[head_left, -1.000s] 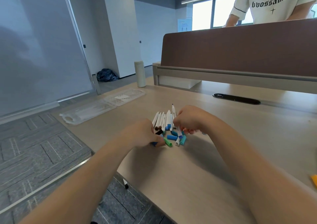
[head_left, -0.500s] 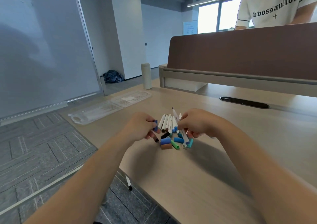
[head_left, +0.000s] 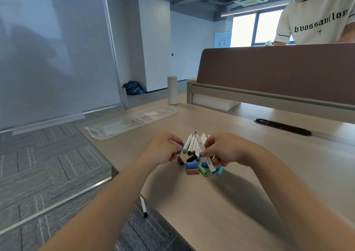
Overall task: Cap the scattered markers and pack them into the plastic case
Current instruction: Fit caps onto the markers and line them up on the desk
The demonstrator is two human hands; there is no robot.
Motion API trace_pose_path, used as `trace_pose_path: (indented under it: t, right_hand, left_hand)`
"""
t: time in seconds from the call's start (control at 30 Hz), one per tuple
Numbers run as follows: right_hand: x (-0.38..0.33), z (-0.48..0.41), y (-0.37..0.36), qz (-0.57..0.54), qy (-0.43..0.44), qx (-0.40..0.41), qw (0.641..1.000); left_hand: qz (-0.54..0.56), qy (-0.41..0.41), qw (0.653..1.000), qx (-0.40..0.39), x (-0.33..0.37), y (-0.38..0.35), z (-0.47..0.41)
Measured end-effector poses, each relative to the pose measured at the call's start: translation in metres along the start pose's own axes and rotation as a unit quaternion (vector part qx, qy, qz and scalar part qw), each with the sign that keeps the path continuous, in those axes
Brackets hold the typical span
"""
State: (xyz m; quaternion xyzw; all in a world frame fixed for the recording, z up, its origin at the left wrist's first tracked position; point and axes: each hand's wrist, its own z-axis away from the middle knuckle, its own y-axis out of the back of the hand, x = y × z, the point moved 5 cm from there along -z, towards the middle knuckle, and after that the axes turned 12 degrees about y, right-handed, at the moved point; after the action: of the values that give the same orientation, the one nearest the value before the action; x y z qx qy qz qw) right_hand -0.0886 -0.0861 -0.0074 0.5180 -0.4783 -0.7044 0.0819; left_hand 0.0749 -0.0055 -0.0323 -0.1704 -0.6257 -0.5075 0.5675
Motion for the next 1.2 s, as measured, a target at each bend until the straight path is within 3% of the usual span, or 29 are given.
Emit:
trace_pose_path:
  t: [0.07,0.17,0.47,0.63,0.77,1.03,1.2]
  right_hand:
    - [0.001,-0.001,0.000,0.004,-0.003,0.003,1.000]
    - [0.002,-0.001,-0.001,0.016,-0.008,0.005,1.000]
    - [0.002,-0.002,-0.001,0.045,-0.009,0.005,0.999]
    - [0.004,-0.003,-0.001,0.053,-0.012,0.003,0.999]
    - [0.005,-0.003,-0.001,0.053,-0.017,0.000,0.998]
    - [0.004,-0.003,-0.001,0.034,-0.021,-0.010,0.999]
    - [0.004,-0.002,0.000,0.032,-0.024,-0.010,0.999]
  left_hand:
    - [-0.111,-0.011,0.994,-0.001,0.000,-0.002,0.003]
    - [-0.182,-0.019,0.983,0.009,-0.002,-0.008,0.004]
    - [-0.250,-0.065,0.964,0.063,-0.007,-0.013,-0.009]
    - [-0.284,-0.117,0.951,0.032,0.003,-0.019,-0.003]
    - [-0.367,-0.146,0.919,0.014,0.012,-0.028,0.004]
    - [-0.508,-0.116,0.853,-0.015,0.015,-0.045,0.009]
    - [-0.520,-0.105,0.848,-0.007,0.015,-0.045,0.012]
